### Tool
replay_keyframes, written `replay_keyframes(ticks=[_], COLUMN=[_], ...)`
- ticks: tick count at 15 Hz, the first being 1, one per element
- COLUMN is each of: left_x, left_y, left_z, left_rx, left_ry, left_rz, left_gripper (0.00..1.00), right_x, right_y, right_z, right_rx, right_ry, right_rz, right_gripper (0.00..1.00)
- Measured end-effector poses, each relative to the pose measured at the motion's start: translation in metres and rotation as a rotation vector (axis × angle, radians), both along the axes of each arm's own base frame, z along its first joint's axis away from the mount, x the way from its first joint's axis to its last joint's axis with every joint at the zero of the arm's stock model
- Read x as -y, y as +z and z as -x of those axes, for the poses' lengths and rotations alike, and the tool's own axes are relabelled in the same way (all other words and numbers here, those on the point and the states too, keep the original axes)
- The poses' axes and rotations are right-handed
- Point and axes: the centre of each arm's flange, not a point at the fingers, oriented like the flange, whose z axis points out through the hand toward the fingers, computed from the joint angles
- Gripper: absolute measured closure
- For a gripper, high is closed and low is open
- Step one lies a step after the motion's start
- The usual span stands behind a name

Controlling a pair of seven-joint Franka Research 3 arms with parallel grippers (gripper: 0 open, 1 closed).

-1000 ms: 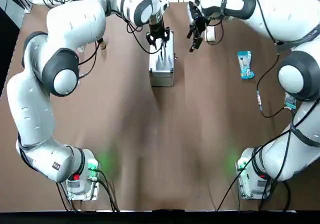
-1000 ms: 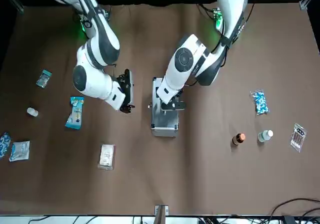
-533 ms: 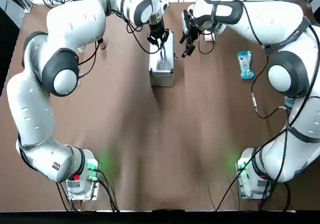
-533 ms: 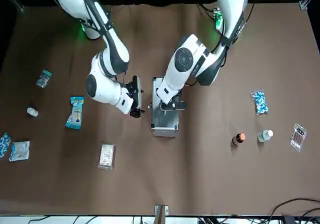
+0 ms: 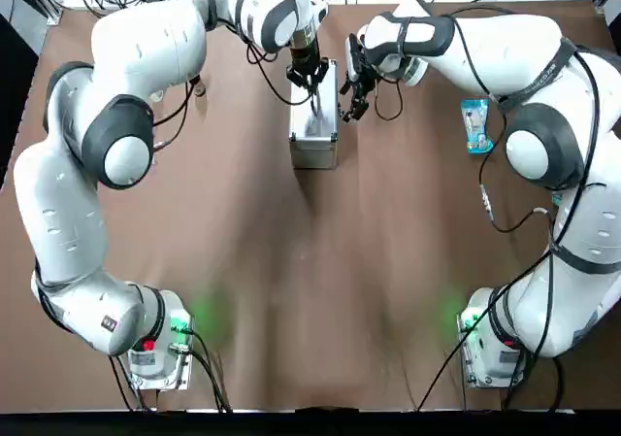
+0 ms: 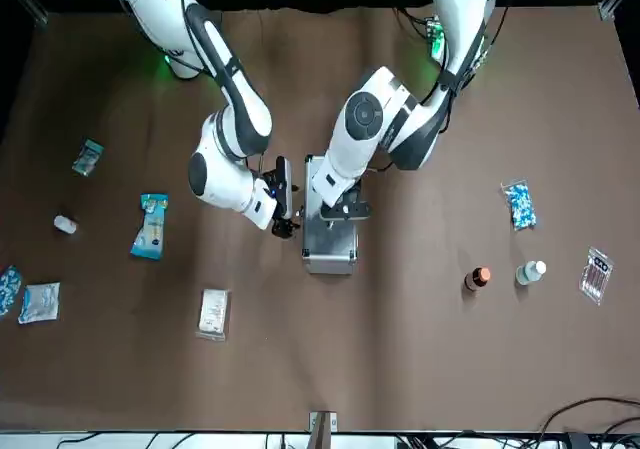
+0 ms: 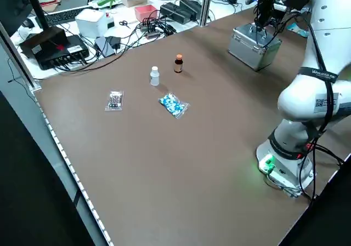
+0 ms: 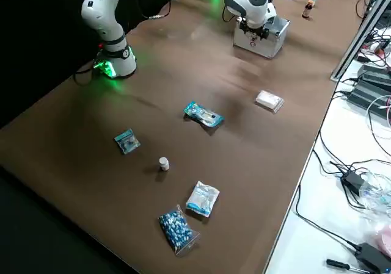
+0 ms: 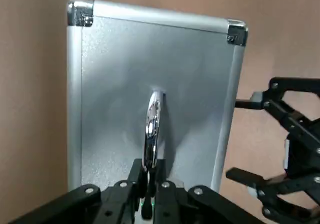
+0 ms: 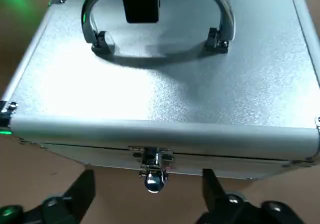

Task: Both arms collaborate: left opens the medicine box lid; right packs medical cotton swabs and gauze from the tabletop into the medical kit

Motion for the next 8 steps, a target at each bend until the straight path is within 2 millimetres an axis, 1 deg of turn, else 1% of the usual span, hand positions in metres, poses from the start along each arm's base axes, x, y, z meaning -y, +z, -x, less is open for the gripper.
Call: replay_keyframes(ticks=[2, 3, 4, 5, 6, 7, 8], left_x=[0.0, 0.0, 0.0, 0.0, 0.0, 0.0, 0.0], left_y=[0.0, 0.0, 0.0, 0.0, 0.0, 0.0, 0.0], left_z=[0.0, 0.0, 0.0, 0.0, 0.0, 0.0, 0.0], left_rx=[0.0, 0.0, 0.0, 0.0, 0.0, 0.0, 0.0], left_ry=[0.0, 0.0, 0.0, 0.0, 0.0, 0.0, 0.0], left_rz=[0.0, 0.0, 0.0, 0.0, 0.0, 0.0, 0.0], left_gripper=[0.87, 0.87, 0.87, 0.87, 0.87, 0.87, 0.87], right_x=[-0.0019, -0.0029, -0.0037, -0.0043, -0.0049, -0.0055, -0.0059], right_y=[-0.005, -0.0064, -0.0071, -0.0073, -0.0073, -0.0073, -0.0072], right_z=[0.0041, 0.0053, 0.006, 0.0065, 0.0069, 0.0072, 0.0075], right_rx=[0.0, 0.0, -0.001, -0.001, -0.001, -0.001, -0.001], right_ry=[0.001, 0.002, 0.002, 0.002, 0.003, 0.003, 0.004], right_rz=[0.005, 0.006, 0.007, 0.006, 0.006, 0.005, 0.005], right_gripper=[0.11, 0.17, 0.17, 0.23, 0.27, 0.27, 0.32])
